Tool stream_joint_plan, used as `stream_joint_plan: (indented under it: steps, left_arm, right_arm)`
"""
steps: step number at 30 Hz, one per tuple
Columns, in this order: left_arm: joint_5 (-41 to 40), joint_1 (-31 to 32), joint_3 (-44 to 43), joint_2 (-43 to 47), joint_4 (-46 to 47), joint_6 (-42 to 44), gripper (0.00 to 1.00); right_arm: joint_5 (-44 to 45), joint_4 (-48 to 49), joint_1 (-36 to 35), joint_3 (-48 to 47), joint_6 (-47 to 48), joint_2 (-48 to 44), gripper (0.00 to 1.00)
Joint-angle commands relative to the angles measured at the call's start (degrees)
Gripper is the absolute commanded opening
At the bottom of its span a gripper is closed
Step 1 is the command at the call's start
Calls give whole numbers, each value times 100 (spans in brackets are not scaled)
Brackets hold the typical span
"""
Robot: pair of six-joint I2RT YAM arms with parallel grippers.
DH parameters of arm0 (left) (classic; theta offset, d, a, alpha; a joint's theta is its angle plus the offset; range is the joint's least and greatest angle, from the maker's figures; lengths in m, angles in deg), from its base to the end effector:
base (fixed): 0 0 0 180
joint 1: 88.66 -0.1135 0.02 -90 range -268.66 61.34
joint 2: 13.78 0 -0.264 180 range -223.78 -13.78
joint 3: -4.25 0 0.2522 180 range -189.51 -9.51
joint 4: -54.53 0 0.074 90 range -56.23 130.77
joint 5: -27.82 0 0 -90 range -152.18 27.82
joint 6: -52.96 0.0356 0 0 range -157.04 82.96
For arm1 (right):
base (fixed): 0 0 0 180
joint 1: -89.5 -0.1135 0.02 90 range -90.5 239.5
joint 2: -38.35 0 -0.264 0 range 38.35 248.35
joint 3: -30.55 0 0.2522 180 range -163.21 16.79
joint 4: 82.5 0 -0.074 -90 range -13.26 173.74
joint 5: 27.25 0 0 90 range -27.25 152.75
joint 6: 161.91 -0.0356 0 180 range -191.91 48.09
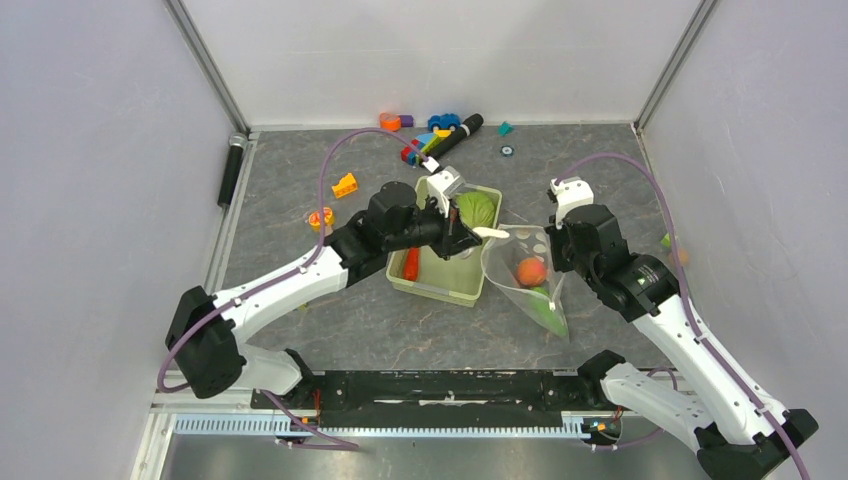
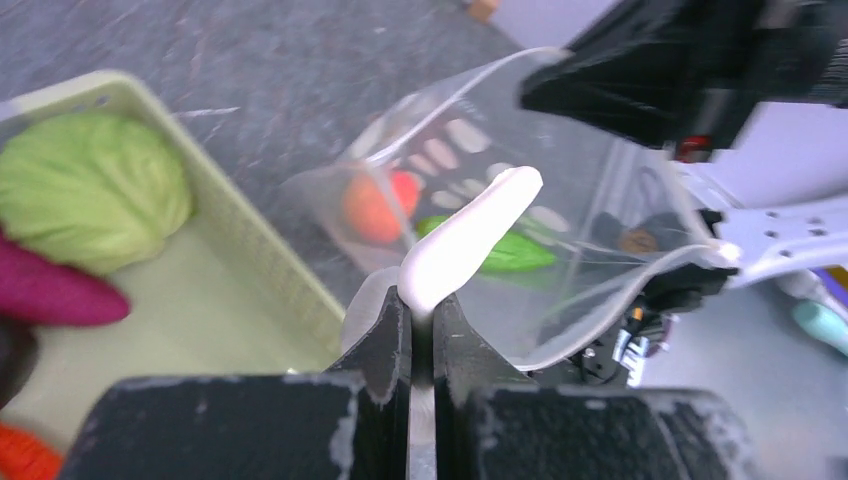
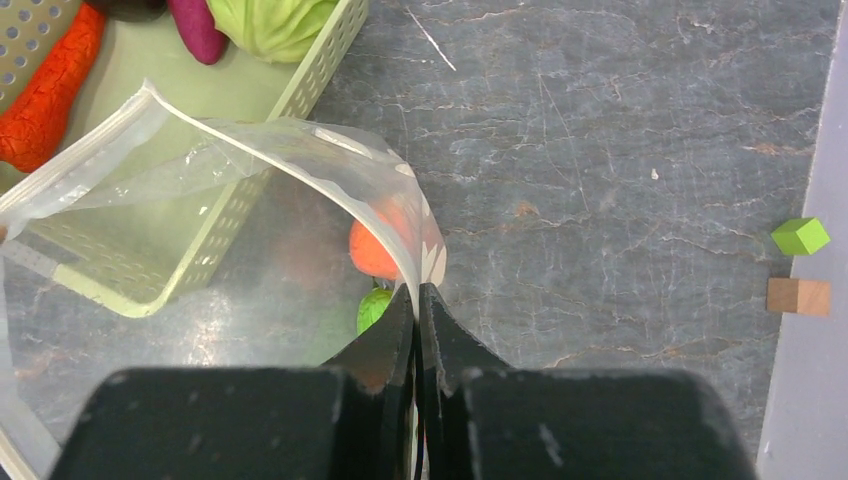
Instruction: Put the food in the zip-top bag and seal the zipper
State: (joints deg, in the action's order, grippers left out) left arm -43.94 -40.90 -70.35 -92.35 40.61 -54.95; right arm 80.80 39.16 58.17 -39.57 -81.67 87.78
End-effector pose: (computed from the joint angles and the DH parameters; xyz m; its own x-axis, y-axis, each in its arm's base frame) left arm 0.2081 -0.2458 0.3217 -0.4743 0.0879 -0.8760 0.7961 0.4676 -0.3841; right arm 0.1506 0.0788 0.3373 -0.5625 -0.1537 -0.8124 -0.1923 0.9800 -0.0523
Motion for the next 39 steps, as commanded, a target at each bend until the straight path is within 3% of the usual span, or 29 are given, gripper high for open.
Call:
stream_joint_plan:
  steps: [1,10,19,24,29,35,39]
  left_arm:
    - [1149,184,-27,241,894,180,5]
    - [1742,658,-290,-35,916,1441,11]
    - [1677,664,-1280,-1178,403,1445,12]
    - [1448,661,-1330,-1322,273,1433,37]
    - [1426,678,-1277,-1167,204,1396,96]
    - [1134,705,-1130,-820,153,1186,100]
    - [192,705,-1003,-533,-74,920,100]
  right_arm:
    - [-237,186,11,37,116,-56,7]
    - [-498,256,21,61,161,-100,8]
    - [-600,274,21,90,193,-170,9]
    - [-576,282,18,107,219,-223,10]
    - [-561,279,24,108,214,-223,10]
    - [-453,257,21,90,203,-206,10]
    - [-403,257,19,92,205,-206,10]
